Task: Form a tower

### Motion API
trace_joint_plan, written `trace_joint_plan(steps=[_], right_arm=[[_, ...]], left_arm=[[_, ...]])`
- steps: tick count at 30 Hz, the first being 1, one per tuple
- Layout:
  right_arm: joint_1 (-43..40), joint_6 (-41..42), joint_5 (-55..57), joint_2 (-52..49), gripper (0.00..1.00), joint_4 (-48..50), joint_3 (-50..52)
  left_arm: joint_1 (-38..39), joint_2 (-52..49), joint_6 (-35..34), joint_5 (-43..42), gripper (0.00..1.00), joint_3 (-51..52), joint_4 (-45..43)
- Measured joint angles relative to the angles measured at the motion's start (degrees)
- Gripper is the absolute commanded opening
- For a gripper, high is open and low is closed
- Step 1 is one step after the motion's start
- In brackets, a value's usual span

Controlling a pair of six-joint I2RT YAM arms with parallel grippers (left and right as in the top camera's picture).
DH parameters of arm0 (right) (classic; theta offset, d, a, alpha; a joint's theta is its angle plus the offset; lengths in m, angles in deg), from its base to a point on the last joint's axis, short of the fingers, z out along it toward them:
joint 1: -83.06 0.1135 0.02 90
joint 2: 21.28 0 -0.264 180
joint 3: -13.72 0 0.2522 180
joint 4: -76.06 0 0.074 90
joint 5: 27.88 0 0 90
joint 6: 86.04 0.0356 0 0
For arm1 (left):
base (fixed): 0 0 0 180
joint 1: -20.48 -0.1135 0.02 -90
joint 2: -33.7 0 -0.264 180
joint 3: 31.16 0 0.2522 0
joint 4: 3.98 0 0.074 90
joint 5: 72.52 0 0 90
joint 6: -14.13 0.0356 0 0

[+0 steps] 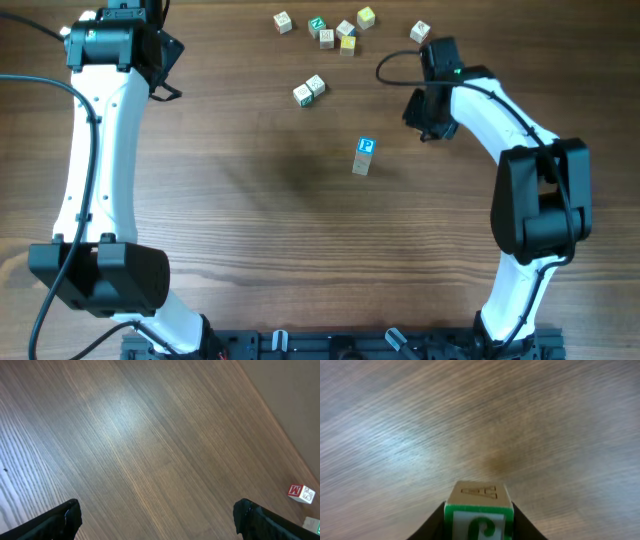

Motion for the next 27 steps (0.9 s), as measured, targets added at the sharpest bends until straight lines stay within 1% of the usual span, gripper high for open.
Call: trace_joint_plan(steps=[3, 6, 8, 11, 13, 14, 15, 17, 19, 23, 27], right_arm=[[0.24, -0.52, -0.15, 0.81, 0.09, -11.72, -11.23], [1.53, -0.94, -0.17, 3.98, 0.08, -21.14, -18.56], [3.43, -0.94, -0.17, 7.87, 0.09, -25.86, -21.9], [8.17, -0.44, -0.15, 15.98, 0.09, -30.05, -24.02], [12.55, 2.43, 0.83, 20.41, 0.1, -33.86, -24.15], [14.51, 3.82, 1.79, 21.42, 0.14, -34.86, -24.2], [18.21, 5.95, 3.32, 21.84, 0.15, -35.04, -24.17], [20.79, 6.99, 5.55, 21.2, 0.15, -31.82, -22.08], [23.37, 7.76, 6.73, 18.53, 0.13, -28.96, -19.1], [24.09, 9.29, 7.43, 12.0, 0.13, -26.51, -17.03], [24.11, 11.61, 6.64, 10.36, 0.18, -26.64, -16.96]], left_arm=[[0.0, 0.0, 0.0, 0.0, 1.0, 0.0, -0.02], [0.0, 0.0, 0.0, 0.0, 1.0, 0.0, -0.02], [0.0, 0.0, 0.0, 0.0, 1.0, 0.0, 0.0], [0.0, 0.0, 0.0, 0.0, 1.0, 0.0, 0.0], [0.0, 0.0, 0.0, 0.02, 1.0, 0.0, 0.0], [0.0, 0.0, 0.0, 0.0, 1.0, 0.0, 0.0], [0.0, 0.0, 0.0, 0.0, 1.0, 0.0, -0.02], [0.0, 0.0, 0.0, 0.0, 1.0, 0.0, 0.0], [0.0, 0.0, 0.0, 0.0, 1.0, 0.0, -0.02], [0.0, 0.0, 0.0, 0.0, 1.0, 0.0, -0.02], [0.0, 0.0, 0.0, 0.0, 1.0, 0.0, 0.0]])
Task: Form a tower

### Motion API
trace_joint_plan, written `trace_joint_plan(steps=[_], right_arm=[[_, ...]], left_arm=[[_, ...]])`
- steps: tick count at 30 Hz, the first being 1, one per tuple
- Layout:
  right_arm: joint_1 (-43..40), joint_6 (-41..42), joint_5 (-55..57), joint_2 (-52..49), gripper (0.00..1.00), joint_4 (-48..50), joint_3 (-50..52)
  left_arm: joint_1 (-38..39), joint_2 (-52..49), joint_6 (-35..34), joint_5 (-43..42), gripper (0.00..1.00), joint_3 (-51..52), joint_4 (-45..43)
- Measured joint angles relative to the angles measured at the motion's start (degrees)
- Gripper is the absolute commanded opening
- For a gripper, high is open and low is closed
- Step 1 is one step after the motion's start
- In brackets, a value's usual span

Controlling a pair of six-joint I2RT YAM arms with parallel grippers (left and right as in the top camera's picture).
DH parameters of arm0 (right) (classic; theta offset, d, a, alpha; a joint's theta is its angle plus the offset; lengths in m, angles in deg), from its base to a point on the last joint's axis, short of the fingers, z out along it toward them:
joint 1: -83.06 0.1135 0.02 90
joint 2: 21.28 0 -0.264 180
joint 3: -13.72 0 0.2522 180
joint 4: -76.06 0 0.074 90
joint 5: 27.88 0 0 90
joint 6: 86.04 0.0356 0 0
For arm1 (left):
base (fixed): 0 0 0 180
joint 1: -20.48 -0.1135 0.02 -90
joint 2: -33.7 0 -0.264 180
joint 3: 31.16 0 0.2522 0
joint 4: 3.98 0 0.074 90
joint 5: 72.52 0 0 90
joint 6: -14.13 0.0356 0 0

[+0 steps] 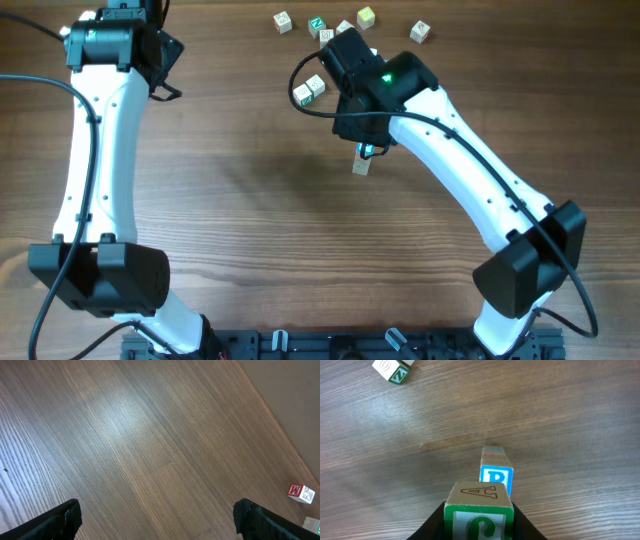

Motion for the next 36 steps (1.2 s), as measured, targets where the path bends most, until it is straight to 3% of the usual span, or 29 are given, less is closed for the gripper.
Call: trace_joint_plan(steps=[5, 36], right_arm=[[0.0, 3.65, -1.25, -0.24, 0.18, -0.66, 0.02], [0.0, 3.63, -1.44, -1.42, 0.26, 0.87, 3.78]], left_arm=[[0.0, 0.0, 0.0, 0.0, 1.0, 0.0, 0.0], [0.0, 0.0, 0.02, 0.0, 1.0, 0.0, 0.0]])
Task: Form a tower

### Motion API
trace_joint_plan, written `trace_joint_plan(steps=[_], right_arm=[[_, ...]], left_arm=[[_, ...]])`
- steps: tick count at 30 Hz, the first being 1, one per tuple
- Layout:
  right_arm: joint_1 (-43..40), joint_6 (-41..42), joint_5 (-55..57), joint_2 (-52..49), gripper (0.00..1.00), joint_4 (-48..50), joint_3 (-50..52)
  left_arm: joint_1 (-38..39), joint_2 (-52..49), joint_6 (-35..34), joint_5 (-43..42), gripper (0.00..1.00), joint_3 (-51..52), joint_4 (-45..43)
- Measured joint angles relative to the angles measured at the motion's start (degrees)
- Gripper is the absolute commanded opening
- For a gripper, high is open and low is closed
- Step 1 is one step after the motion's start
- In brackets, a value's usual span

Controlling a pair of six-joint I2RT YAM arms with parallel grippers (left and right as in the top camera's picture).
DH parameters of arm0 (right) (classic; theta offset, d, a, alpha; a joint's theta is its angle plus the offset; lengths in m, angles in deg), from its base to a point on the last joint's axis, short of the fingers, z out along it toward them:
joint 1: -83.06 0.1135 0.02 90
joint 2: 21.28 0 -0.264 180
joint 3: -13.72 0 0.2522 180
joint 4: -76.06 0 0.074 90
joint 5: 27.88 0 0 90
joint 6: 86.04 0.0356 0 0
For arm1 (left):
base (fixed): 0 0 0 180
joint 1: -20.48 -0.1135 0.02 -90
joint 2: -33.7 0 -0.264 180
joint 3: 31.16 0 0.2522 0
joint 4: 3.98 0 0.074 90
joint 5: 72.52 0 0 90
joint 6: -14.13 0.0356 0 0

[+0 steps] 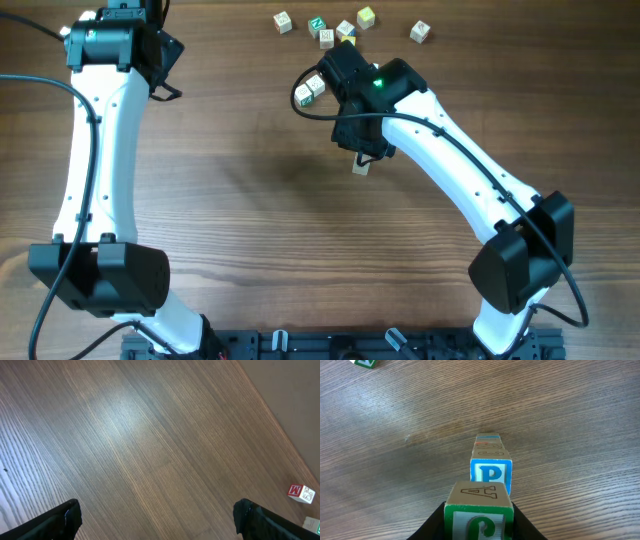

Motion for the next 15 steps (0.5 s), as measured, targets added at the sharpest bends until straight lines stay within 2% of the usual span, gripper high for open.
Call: trace_joint_plan(steps=[15], right_arm=[[0.0, 0.02, 1.49, 0.0, 0.27, 0.0, 0.0]], left_arm=[[0.0, 0.0, -0.02, 0.0, 1.0, 0.0, 0.0]])
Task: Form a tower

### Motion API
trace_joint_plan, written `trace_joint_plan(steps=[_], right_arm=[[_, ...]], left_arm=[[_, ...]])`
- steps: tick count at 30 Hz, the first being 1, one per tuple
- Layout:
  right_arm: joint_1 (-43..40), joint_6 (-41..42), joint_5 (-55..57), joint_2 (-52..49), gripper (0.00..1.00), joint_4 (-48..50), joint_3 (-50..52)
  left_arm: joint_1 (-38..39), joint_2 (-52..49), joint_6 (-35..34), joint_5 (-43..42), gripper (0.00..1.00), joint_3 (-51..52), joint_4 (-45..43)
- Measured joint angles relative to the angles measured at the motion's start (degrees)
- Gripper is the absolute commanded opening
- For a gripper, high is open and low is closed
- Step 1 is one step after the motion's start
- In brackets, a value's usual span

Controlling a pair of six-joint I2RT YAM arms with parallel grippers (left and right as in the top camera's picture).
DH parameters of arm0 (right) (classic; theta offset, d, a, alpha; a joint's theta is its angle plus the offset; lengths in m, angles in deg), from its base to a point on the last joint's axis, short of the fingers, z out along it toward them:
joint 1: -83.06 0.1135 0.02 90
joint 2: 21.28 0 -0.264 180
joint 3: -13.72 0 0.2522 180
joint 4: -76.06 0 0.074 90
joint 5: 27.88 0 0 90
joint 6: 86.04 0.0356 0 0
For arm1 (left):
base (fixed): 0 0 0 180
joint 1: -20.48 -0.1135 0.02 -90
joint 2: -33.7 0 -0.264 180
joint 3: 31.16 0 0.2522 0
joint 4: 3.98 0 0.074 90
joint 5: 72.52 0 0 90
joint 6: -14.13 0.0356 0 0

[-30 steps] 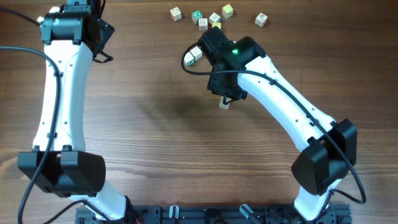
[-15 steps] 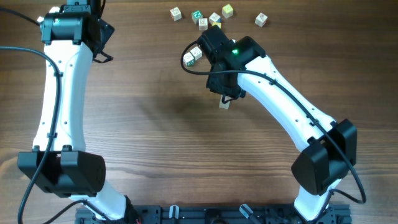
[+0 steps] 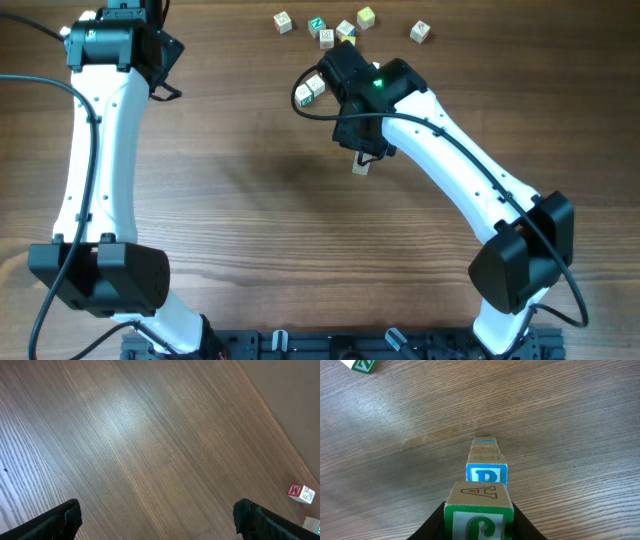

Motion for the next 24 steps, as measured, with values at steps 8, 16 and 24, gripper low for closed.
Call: trace_joint_plan(steps=[8, 16, 24], right_arm=[[0.0, 0.0, 0.7, -1.2, 0.28, 0.0, 0.0], [0.0, 0.09, 0.7, -2.05, 0.31, 0.0, 0.0], [0.0, 0.61, 0.7, -2.05, 0.36, -0.39, 0.0]], left_arm=[[0.0, 0.0, 0.0, 0.0, 1.0, 0.0, 0.0], [0.0, 0.0, 0.0, 0.0, 1.0, 0.0, 0.0], [0.0, 0.0, 0.0, 0.0, 1.0, 0.0, 0.0]])
